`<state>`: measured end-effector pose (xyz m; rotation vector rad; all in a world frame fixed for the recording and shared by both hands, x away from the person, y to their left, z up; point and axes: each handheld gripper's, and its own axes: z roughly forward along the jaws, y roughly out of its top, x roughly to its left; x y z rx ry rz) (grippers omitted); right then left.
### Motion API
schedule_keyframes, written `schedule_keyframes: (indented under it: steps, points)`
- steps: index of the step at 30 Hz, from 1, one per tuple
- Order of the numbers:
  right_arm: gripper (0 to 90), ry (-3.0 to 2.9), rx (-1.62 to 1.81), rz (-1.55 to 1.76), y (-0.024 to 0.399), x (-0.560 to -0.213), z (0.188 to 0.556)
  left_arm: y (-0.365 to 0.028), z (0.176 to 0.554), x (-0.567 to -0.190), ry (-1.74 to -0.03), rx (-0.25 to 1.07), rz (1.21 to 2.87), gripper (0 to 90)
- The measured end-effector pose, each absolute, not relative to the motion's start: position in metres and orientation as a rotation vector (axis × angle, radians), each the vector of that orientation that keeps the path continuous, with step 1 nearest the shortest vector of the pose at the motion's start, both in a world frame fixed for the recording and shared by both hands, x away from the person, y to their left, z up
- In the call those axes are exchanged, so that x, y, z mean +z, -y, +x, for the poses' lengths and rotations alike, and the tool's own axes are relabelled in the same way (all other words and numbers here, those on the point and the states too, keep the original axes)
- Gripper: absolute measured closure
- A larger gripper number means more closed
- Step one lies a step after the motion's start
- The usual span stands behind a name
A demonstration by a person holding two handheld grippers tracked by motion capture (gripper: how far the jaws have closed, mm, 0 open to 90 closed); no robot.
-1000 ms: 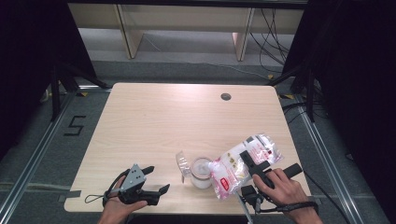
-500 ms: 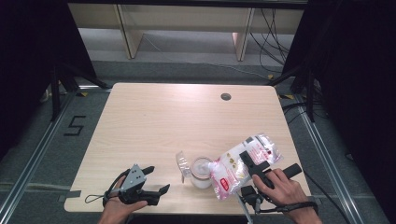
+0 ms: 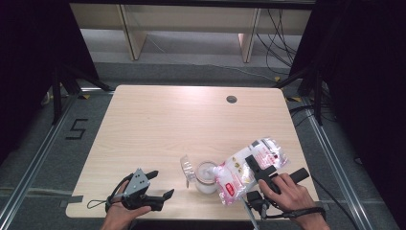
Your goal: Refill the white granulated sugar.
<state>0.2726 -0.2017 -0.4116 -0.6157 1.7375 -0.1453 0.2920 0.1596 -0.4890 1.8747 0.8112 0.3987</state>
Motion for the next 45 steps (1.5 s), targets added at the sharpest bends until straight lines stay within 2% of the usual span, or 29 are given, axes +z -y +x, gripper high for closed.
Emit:
schedule_keyframes:
  steps: [45]
  points:
    - [68.1,-1.726,-0.213,-0.690,0.1987,-0.4068,0.2719,-0.1596,0.2917,-0.4890,-0.814,0.399,1.886,15.3]
